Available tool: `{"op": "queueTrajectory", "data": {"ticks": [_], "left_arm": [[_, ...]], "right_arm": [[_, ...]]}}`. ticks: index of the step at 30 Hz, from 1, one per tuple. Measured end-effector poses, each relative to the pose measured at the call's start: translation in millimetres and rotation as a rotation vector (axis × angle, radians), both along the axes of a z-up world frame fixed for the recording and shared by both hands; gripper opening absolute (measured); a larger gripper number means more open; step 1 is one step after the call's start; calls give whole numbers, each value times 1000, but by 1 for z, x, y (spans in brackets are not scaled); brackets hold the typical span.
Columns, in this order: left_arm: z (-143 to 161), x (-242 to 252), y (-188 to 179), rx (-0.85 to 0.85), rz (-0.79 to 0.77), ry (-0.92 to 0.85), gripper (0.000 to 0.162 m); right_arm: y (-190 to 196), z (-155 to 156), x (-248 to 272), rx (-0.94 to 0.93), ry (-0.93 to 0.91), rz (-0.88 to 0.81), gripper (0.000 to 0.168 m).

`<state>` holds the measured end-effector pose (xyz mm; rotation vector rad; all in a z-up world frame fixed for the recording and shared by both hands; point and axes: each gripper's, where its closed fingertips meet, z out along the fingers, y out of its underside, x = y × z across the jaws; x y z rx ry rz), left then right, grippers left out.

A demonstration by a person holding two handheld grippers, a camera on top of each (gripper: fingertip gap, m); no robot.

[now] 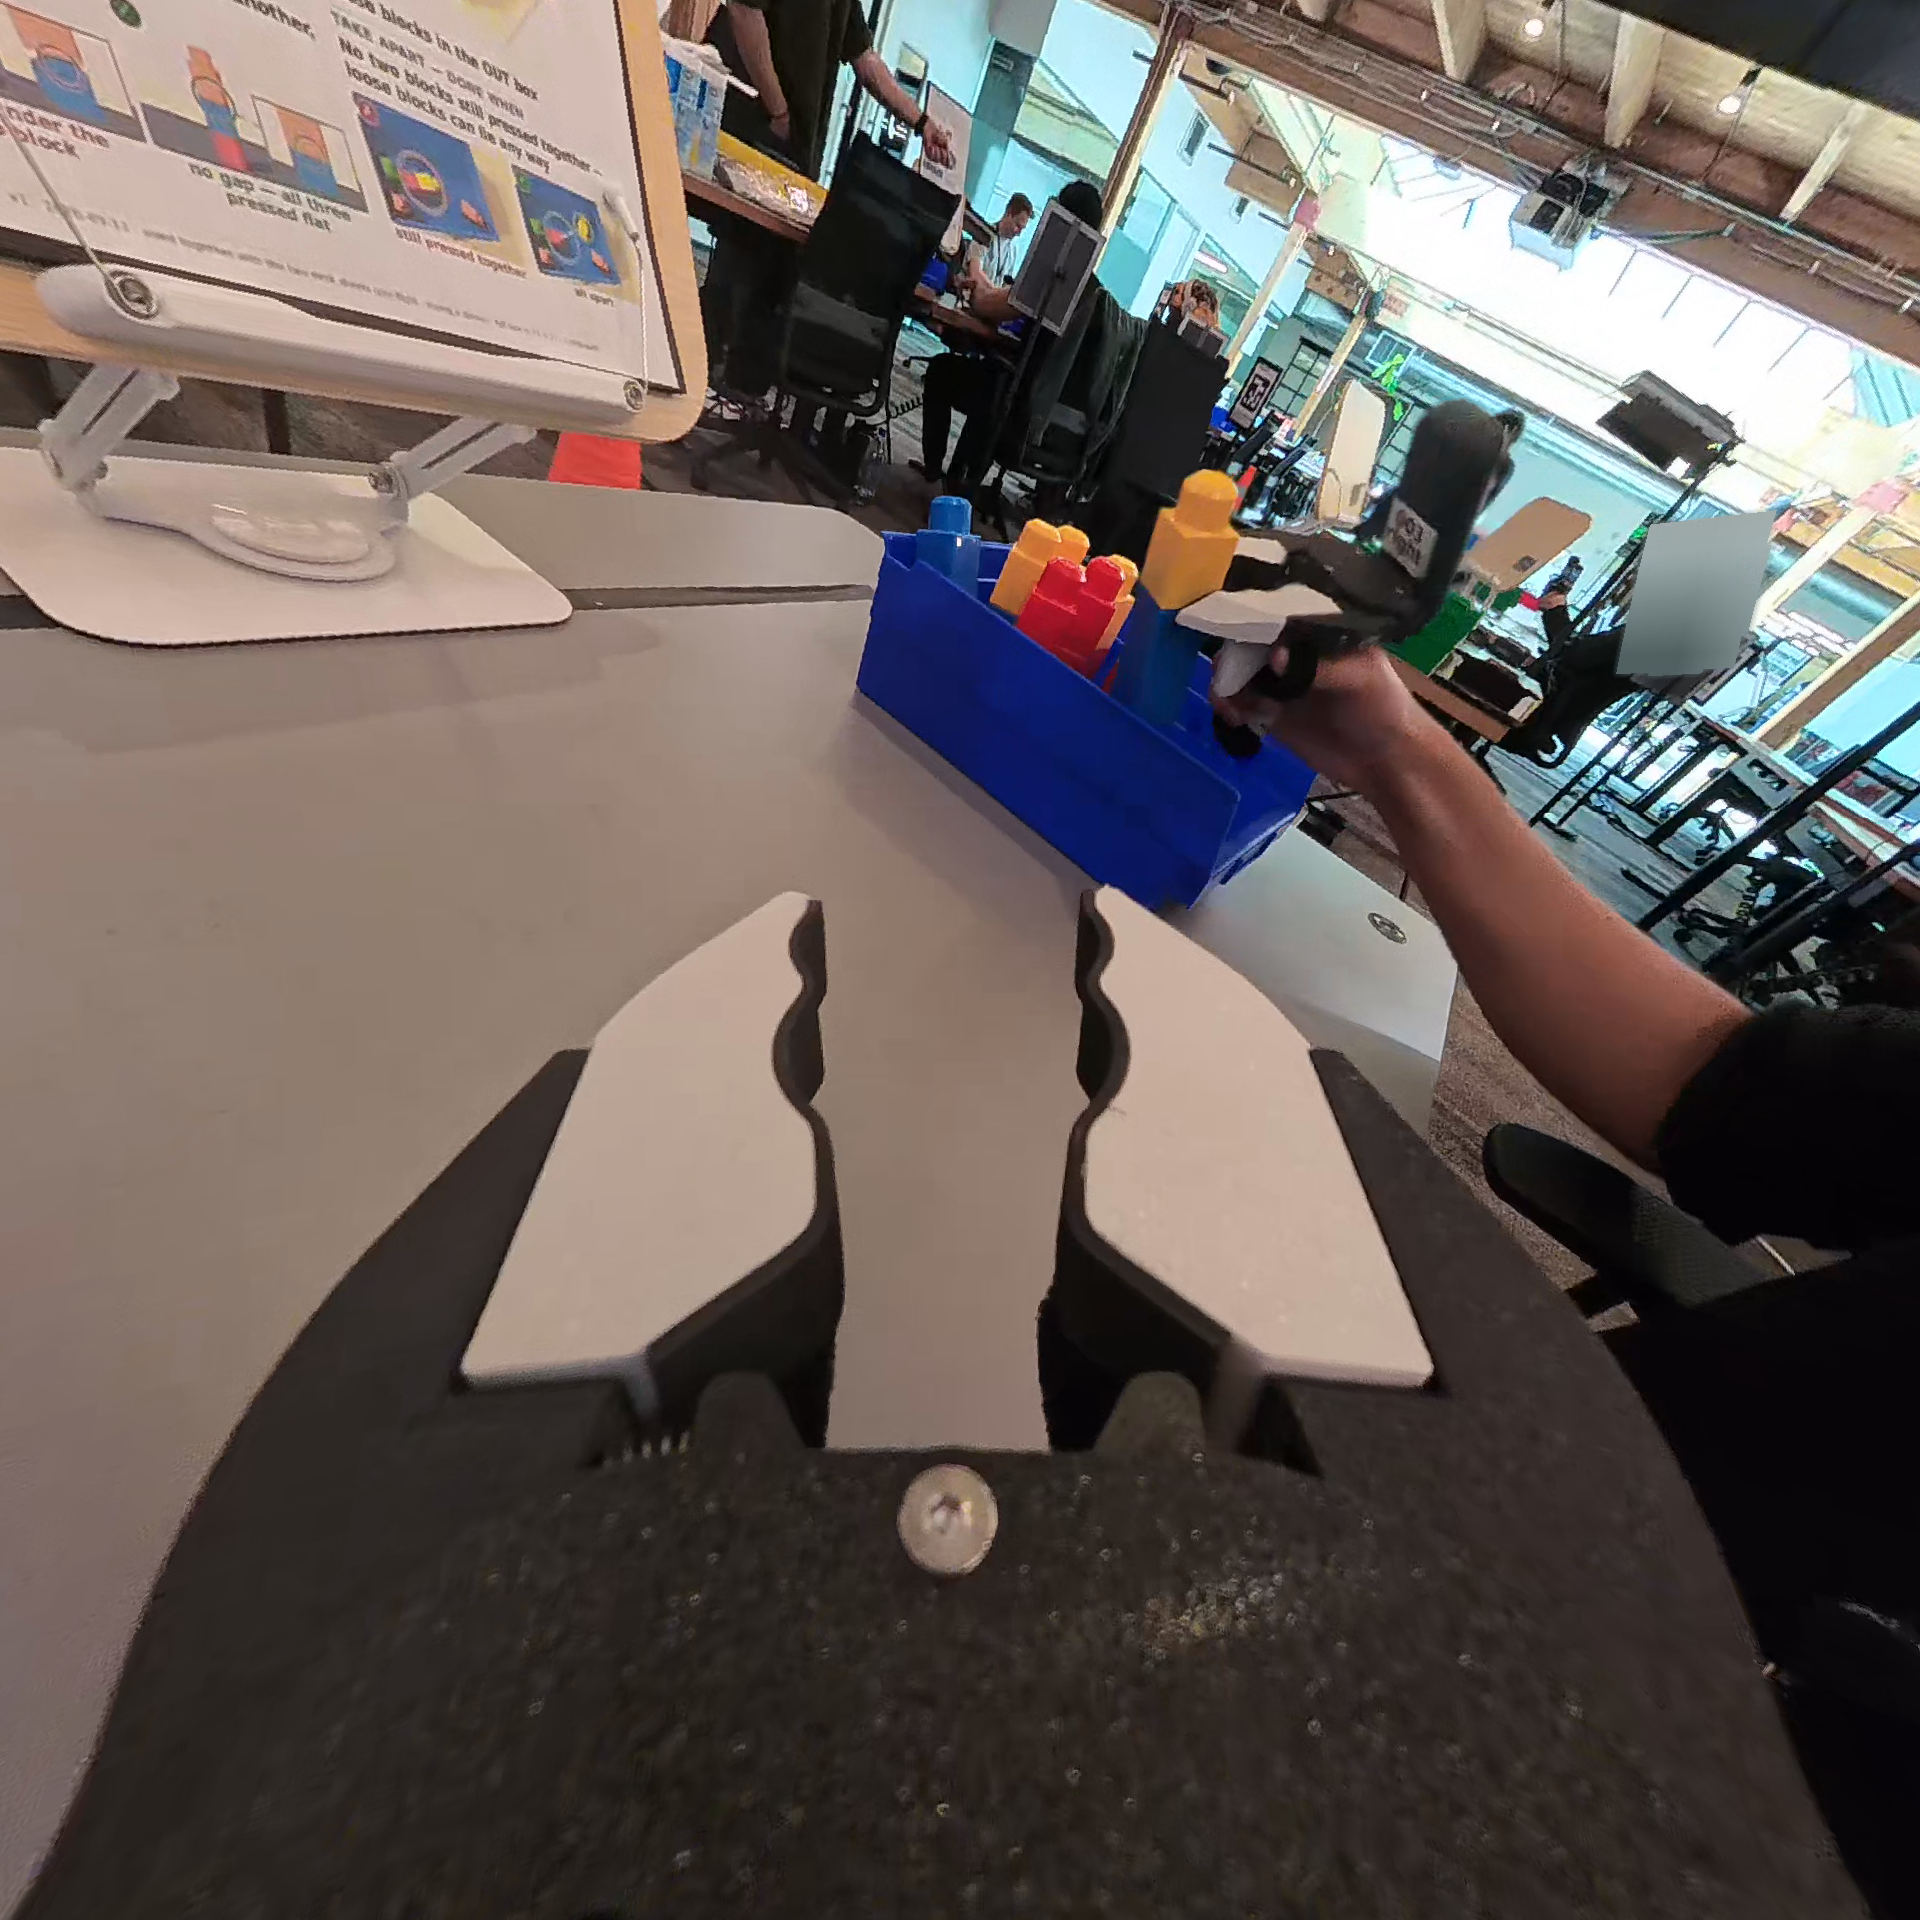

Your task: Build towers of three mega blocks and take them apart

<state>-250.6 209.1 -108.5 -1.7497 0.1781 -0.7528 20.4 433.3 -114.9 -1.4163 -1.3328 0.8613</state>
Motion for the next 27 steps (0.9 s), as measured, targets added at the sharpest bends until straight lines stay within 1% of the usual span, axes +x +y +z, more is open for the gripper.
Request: {"op": "queueTrajectory", "data": {"ticks": [4,6,8,10,12,15,19,23,24,27], "left_arm": [[-7,7,-1,-9,-21,47,43],[-10,8,-1,-12,-29,62,42],[-11,9,-1,-16,-37,55,42],[-12,11,-2,-22,-50,42,42],[-14,12,-2,-26,-55,46,42],[-16,14,-2,-28,-60,60,42],[-17,19,-4,-36,-83,50,41],[-18,20,-5,-36,-85,59,42],[-17,20,-5,-36,-86,57,41],[-17,21,-5,-37,-89,52,41]], "right_arm": [[8,-19,6,-20,-137,29,37],[15,-29,9,-15,-200,-5,37],[25,-31,13,-7,-227,-74,37],[33,-35,16,-29,-228,-164,37],[40,-45,18,-69,-230,-257,37],[44,-59,19,-77,-218,-326,38],[49,-69,22,-106,-197,-360,38],[52,-62,25,-124,-140,-371,36],[52,-62,26,-128,-143,-369,33],[52,-66,30,-115,-178,-381,32]]}}
